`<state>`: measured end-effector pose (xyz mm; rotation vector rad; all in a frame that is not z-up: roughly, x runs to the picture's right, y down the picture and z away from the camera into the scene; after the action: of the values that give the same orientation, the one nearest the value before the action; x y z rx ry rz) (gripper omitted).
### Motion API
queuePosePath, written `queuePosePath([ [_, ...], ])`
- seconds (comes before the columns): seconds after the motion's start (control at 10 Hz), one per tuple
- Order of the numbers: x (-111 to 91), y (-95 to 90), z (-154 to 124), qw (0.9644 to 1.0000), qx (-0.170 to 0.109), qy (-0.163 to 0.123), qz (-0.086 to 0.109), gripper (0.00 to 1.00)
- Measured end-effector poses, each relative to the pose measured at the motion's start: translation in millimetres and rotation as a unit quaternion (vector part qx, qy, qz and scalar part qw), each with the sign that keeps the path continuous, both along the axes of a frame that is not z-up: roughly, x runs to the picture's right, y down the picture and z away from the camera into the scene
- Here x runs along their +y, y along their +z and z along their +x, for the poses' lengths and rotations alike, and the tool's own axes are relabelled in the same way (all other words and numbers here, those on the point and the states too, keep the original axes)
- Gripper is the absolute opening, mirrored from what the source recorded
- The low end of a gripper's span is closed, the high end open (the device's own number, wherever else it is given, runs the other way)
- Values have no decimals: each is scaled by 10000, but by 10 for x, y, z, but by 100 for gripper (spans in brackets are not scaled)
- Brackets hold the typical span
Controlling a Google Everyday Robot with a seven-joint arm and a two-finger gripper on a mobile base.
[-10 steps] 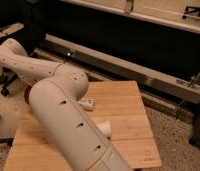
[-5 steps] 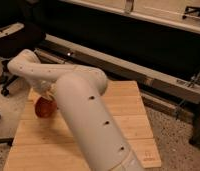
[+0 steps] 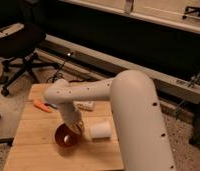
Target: Drag the ceramic bowl in a circle
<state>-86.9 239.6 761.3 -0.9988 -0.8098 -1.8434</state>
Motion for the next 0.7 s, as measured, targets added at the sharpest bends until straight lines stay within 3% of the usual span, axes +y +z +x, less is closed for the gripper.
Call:
queuePosePath([
  [0.1,182,-89,106,9998,-64,-118,-142,0],
  [0.3,408,-262,34,9967,-499,-546,-329,0],
  [0.4,532,-371,-148,9920,-849,-846,-391,0],
  [0.5,690,-530,-516,9835,-1321,-1162,-415,0],
  [0.7,853,-771,-948,9703,-1842,-1508,-430,0],
])
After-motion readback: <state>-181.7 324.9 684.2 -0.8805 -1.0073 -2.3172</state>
